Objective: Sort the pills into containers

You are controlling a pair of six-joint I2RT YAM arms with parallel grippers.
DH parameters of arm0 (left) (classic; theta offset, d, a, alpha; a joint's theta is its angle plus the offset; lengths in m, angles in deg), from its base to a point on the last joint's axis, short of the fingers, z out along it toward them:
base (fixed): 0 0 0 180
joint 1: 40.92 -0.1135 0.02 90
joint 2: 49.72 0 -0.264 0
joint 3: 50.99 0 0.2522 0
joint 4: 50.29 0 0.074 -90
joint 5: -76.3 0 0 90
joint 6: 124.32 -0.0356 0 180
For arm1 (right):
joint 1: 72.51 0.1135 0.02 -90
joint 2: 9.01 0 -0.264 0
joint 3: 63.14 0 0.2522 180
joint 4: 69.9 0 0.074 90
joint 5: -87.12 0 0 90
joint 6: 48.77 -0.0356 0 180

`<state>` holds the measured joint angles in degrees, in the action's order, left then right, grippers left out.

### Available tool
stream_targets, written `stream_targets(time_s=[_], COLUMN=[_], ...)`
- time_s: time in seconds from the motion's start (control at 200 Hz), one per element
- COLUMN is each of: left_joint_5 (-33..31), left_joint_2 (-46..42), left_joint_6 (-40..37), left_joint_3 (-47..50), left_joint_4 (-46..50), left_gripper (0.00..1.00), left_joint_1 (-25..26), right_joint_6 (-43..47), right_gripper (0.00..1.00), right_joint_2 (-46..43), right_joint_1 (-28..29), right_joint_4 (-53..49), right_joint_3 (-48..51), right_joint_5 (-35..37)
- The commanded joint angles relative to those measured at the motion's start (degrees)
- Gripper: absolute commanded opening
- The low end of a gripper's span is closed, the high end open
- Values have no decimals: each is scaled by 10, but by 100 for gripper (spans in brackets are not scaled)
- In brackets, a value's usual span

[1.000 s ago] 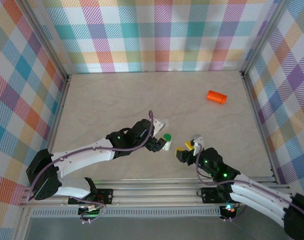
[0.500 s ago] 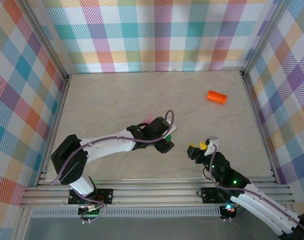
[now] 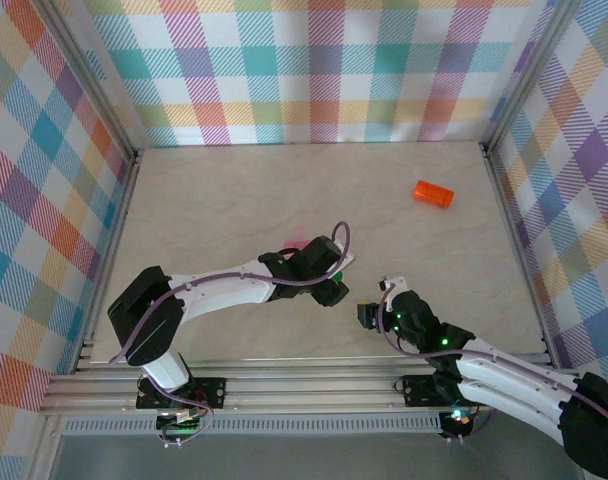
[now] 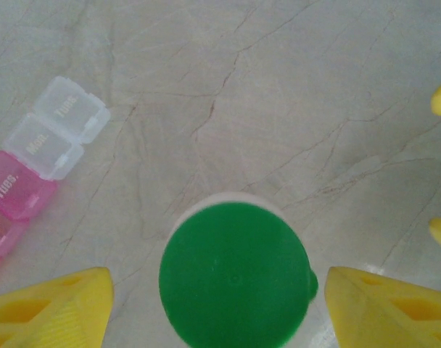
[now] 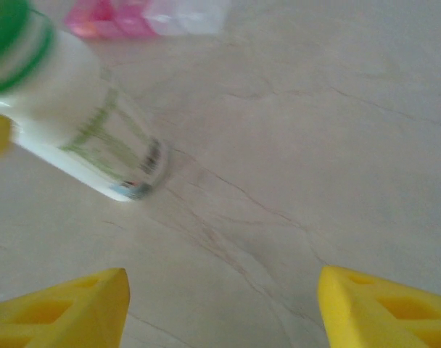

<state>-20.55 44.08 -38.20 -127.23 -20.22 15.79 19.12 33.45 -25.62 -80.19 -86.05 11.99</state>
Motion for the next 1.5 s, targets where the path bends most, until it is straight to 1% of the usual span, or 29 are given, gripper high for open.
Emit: stream_targets(time_s=[0.0, 0.075, 0.17, 0.3, 0.415, 0.585, 0.64, 0.69, 0.775, 0.88, 0.94, 0.99, 1.035, 1.125, 1.2, 1.23, 1.28, 1.365, 1.495], left_joint_5=[16, 14, -16, -47, -58, -48, -43, -38, -27, -1, 26, 56, 91, 167, 235, 261, 294, 349, 390], left_joint_2=[-89, -162, -249, -337, -373, -388, -390, -391, -391, -395, -399, -403, -410, -425, -427, -424, -412, -377, -344], left_joint_6=[15, 15, 15, 17, 20, 25, 26, 28, 25, 10, -7, -29, -54, -99, -132, -145, -147, -153, -164], left_joint_3=[49, 96, 151, 215, 240, 260, 266, 273, 285, 297, 307, 315, 321, 330, 338, 338, 334, 315, 284], left_joint_4=[-38, -58, -75, -92, -95, -101, -108, -115, -127, -139, -154, -172, -190, -234, -275, -287, -306, -322, -321], left_gripper=[77, 78, 80, 81, 81, 81, 81, 81, 81, 82, 83, 83, 83, 85, 88, 90, 92, 92, 92], left_joint_1=[-7, -17, -28, -43, -51, -54, -54, -54, -54, -54, -54, -54, -54, -60, -79, -88, -107, -135, -140], right_joint_6=[75, 104, 131, 157, 151, 153, 156, 160, 168, 189, 218, 252, 300, 385, 389, 400, 424, 456, 470], right_gripper=[72, 76, 80, 83, 82, 80, 77, 72, 59, 45, 40, 40, 39, 43, 40, 39, 39, 39, 39], right_joint_2=[33, 66, 113, 220, 293, 355, 369, 377, 379, 362, 339, 306, 270, 198, 161, 157, 157, 173, 198], right_joint_1=[1, 1, 1, 1, 1, 1, 1, 1, 1, 1, 0, -5, -14, -36, -73, -80, -81, -81, -80], right_joint_4=[32, 30, 25, -20, -37, -72, -81, -83, -80, -98, -112, -121, -128, -143, -120, -123, -139, -175, -193], right_joint_3=[-52, -77, -117, -201, -250, -310, -322, -328, -331, -342, -346, -347, -346, -342, -343, -350, -370, -411, -453], right_joint_5=[-76, -103, -124, -138, -133, -101, -89, -84, -90, -107, -121, -149, -198, -344, -482, -519, -545, -574, -619])
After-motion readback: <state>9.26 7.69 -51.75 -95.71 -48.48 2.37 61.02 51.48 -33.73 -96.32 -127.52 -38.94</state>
